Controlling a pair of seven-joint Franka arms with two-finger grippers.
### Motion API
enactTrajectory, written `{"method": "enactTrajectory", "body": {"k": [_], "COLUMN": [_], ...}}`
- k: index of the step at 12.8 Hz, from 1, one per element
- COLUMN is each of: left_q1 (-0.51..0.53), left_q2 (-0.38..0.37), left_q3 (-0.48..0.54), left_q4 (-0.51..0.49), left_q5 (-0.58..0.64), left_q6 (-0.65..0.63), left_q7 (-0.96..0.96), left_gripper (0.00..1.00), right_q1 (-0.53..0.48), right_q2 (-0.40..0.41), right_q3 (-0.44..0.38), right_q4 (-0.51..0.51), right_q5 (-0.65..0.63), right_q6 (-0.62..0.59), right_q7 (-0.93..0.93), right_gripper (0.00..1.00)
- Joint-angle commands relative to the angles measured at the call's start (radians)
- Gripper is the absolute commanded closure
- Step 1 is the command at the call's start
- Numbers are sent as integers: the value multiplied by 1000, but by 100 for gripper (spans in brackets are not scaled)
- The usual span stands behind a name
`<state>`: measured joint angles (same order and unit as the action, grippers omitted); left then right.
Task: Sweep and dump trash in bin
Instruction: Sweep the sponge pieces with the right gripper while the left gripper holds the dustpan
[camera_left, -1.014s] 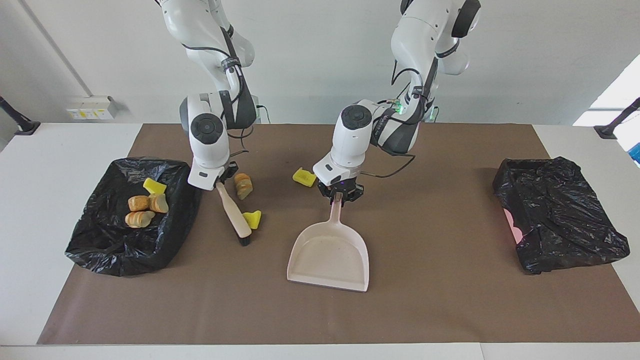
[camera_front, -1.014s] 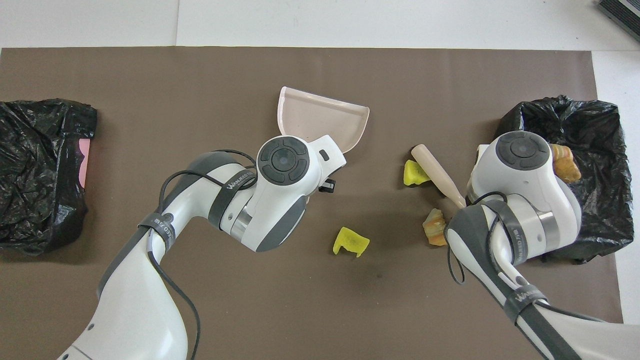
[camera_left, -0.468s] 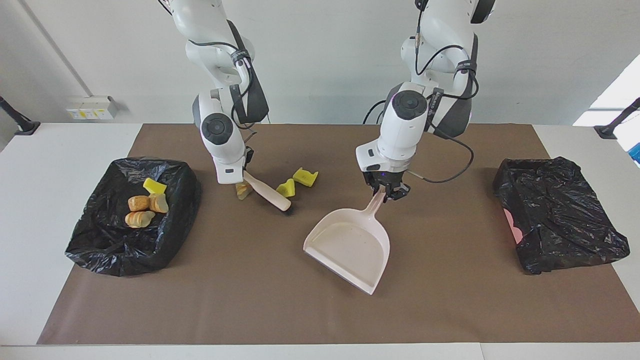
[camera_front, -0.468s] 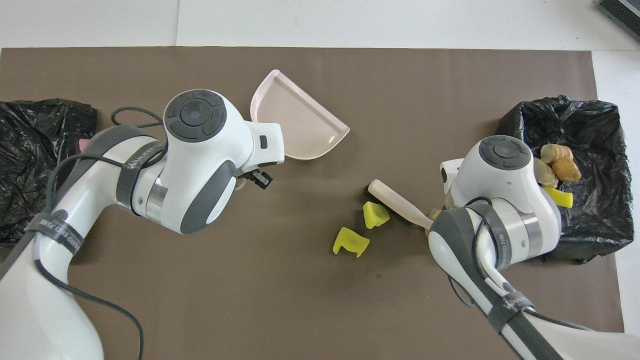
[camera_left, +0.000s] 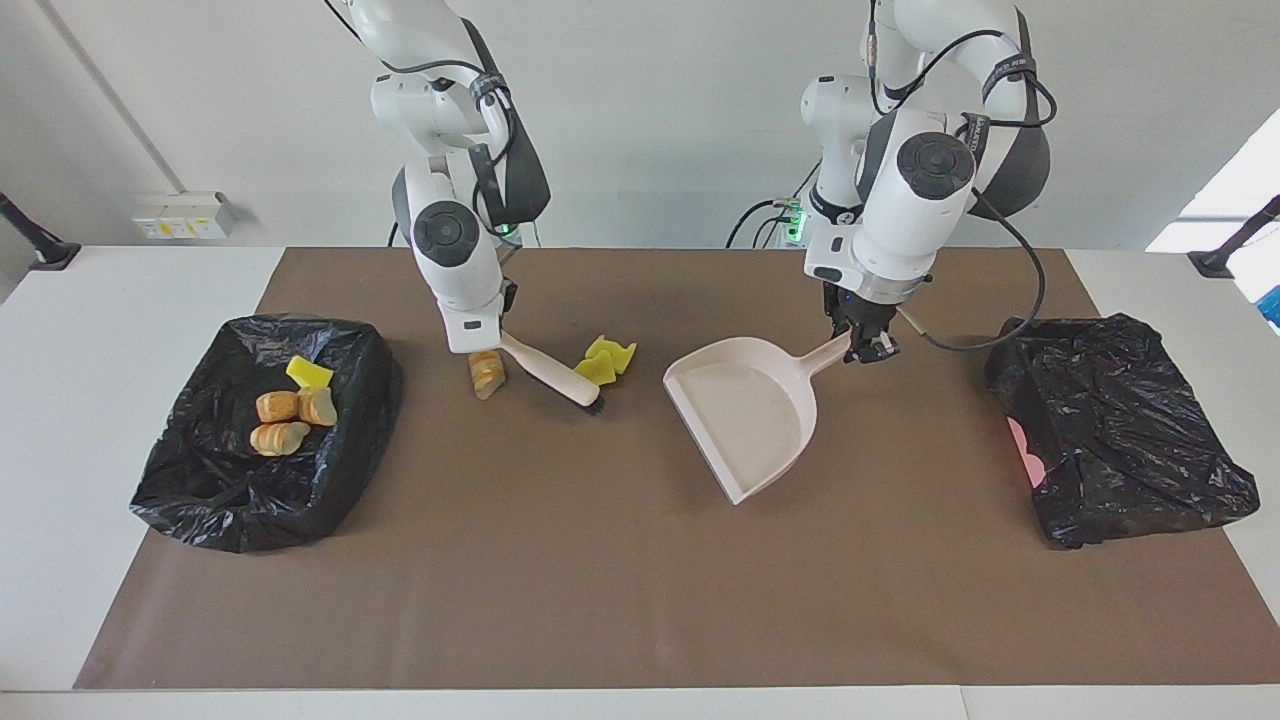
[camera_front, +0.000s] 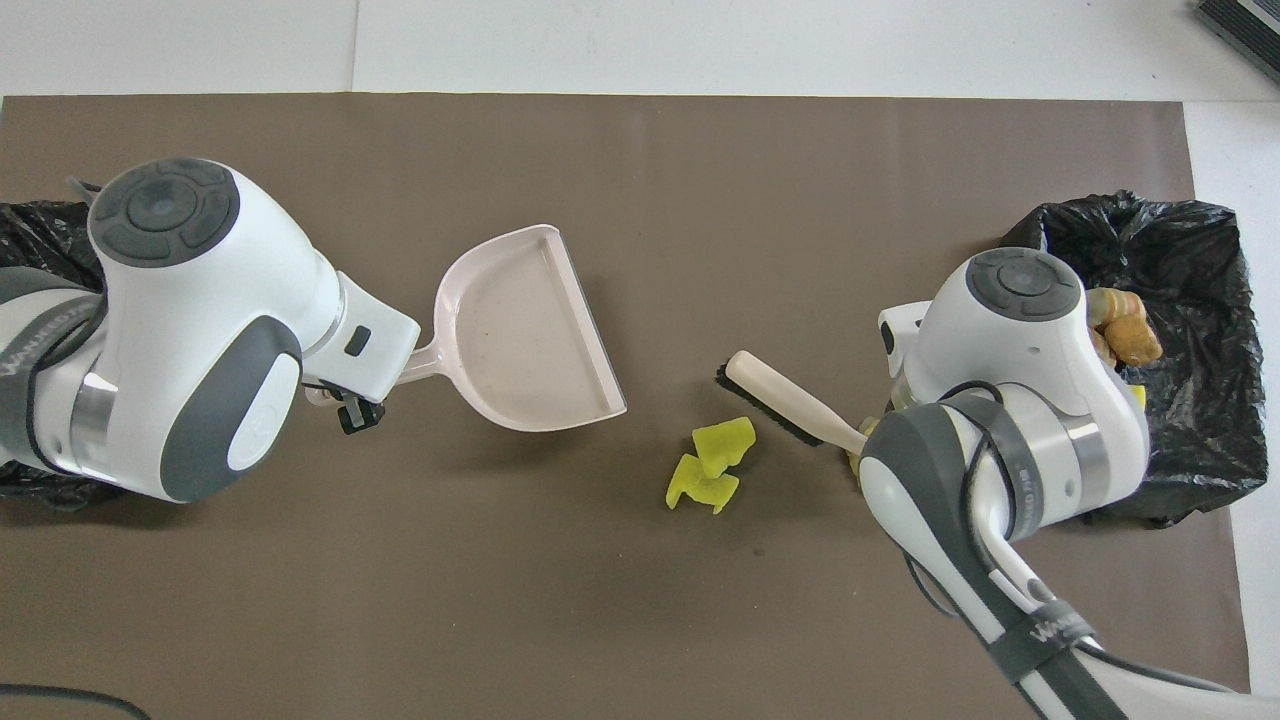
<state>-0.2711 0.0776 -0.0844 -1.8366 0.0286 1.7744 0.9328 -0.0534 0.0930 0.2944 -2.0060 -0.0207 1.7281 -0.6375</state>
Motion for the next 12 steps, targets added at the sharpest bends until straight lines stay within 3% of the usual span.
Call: {"method": "enactTrajectory", "body": {"k": [1, 4, 7, 12], "left_q1": [3, -26, -66, -112], "left_q2": [-133, -220, -225, -233], "left_q3": [-9, -14, -14, -14], "left_q4": [-211, -369, -430, -501], "left_q5": [13, 13, 11, 11], "left_q6": [96, 186, 229, 303], "left_q7": [70, 132, 83, 49], "left_gripper": [100, 100, 100, 100], "right_q1": [-58, -118, -216, -218], "right_q2": [-29, -81, -151, -392], "right_q3": [0, -1, 0, 5], "right_q4": [16, -19, -123, -472], "right_q5": [19, 7, 7, 27], "right_q6": [-73, -102, -64, 143], "right_q7": [149, 283, 355, 487], "right_gripper": [100, 100, 100, 100]}}
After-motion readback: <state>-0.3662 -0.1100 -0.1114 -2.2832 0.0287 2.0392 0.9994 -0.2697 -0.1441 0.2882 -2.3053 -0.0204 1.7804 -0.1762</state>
